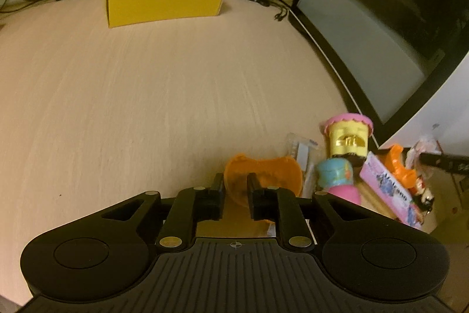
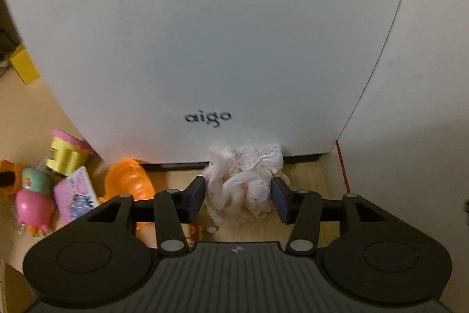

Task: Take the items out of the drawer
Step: 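Place the orange toy and white tissue bag on the desktop, opening both grippers, then lower both tools into the drawer toward the red-white lid and cream clock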

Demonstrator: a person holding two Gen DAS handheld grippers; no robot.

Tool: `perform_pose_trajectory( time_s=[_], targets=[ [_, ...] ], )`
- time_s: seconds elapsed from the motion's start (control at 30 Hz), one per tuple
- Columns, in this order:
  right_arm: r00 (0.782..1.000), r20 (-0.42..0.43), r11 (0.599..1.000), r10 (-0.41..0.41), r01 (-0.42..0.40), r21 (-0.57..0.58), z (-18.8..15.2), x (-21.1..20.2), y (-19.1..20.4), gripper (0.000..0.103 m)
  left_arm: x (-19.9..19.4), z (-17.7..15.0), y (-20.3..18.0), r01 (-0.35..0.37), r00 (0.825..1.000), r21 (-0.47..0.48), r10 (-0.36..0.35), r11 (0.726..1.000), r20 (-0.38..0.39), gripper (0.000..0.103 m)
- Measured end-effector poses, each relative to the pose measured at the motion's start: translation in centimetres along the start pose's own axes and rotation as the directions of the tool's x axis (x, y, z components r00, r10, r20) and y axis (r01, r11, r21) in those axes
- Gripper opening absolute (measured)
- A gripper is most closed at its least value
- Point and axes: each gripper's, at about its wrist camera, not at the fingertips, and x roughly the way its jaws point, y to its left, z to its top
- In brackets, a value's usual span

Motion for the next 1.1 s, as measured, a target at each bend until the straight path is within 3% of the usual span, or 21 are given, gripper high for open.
perform_pose_trajectory(
  time_s=[0.27, 0.43, 0.5, 0.57, 0.67, 0.8, 0.93, 1.07, 1.1],
  targets=[
    [0.999, 0.042, 1.000, 0.023, -0.023, -0.003, -0.1, -3.1, 0.9, 0.057, -2.9, -0.7, 0.4, -0.041, 0.998, -0.011, 0.042, 0.999, 0.050, 0.018],
    [0.998, 0.053, 0.999, 0.039, -0.038, -0.021, -0.8, -5.1, 0.9, 0.057, -6.8, -1.4, 0.3, -0.066, 0.989, 0.013, 0.063, 0.998, 0.137, 0.018],
    [0.997, 0.053, 0.998, 0.051, -0.050, -0.028, -1.3, -6.0, 1.1, 0.057, -7.9, -1.7, -0.2, -0.041, 0.987, 0.037, 0.034, 0.998, 0.157, 0.018],
    [0.996, 0.047, 0.997, 0.073, -0.071, -0.038, -1.8, -6.7, 1.3, 0.057, -8.8, -2.5, -1.4, 0.027, 0.988, 0.104, -0.042, 0.994, 0.148, 0.018],
    [0.994, 0.019, 0.993, 0.109, -0.107, -0.054, -3.7, -8.1, 1.3, 0.062, -8.5, -4.1, -4.0, 0.174, 0.981, 0.213, -0.187, 0.961, 0.043, 0.018],
    [0.986, -0.058, 0.985, 0.157, -0.160, -0.065, -5.5, -8.0, 2.0, 0.062, -5.9, -7.7, -7.6, 0.312, 0.949, 0.274, -0.283, 0.910, -0.138, 0.018],
    [0.959, -0.204, 0.976, 0.199, -0.212, -0.041, -8.2, -5.7, 2.4, 0.066, -3.0, -12.1, -9.8, 0.366, 0.915, 0.284, -0.286, 0.886, -0.284, 0.018],
    [0.910, -0.381, 0.980, 0.162, -0.193, -0.045, -11.7, -1.9, 2.5, 0.067, -0.7, -14.5, -10.4, 0.355, 0.897, 0.272, -0.243, 0.895, -0.370, 0.018],
    [0.889, -0.434, 0.984, 0.145, -0.177, -0.034, -12.7, -0.8, 2.3, 0.067, -0.4, -14.8, -10.4, 0.352, 0.895, 0.276, -0.234, 0.895, -0.380, 0.018]
  ],
)
